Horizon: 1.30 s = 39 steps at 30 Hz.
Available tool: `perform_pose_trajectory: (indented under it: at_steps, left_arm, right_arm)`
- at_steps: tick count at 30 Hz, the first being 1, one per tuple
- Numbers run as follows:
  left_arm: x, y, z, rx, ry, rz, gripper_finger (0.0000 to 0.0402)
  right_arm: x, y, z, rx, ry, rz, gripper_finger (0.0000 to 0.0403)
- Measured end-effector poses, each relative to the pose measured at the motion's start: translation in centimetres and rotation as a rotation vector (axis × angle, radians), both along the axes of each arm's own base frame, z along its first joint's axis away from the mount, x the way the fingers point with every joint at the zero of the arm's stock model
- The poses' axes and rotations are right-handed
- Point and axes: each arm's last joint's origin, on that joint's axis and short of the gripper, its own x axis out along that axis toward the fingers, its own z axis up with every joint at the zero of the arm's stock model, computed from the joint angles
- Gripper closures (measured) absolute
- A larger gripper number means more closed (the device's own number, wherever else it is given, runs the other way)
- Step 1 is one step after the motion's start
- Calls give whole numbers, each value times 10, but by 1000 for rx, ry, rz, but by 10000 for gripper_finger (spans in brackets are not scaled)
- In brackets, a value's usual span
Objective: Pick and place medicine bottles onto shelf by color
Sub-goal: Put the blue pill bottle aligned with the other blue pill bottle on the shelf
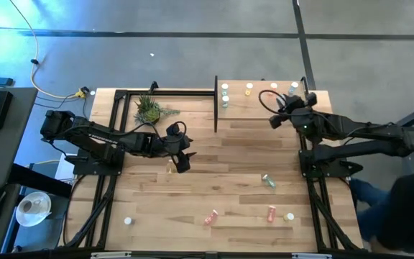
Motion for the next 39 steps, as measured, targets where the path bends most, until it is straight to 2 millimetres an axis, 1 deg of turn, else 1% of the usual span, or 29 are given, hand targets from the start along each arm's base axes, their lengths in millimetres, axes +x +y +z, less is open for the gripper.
perform_pose_trajectory:
  at_steps: [7, 17, 25, 32, 39]
  left_arm:
    - [0, 0, 0, 0, -1, 0, 158]
    - [0, 0, 0, 0, -1, 0, 158]
    - [0, 0, 0, -1, 0, 0, 158]
    - [0, 0, 0, -1, 0, 0, 158]
    - [0, 0, 0, -1, 0, 0, 158]
  right_arm:
    - [-20, -7, -7, 100, -40, -107, 296]
    - [-34, -17, -17, 192, -22, -252, 296]
    - [-39, -22, -21, 230, -71, -344, 296]
    - [-41, -25, -40, 235, -101, -434, 296]
    - [-39, -29, -39, 215, -173, -466, 296]
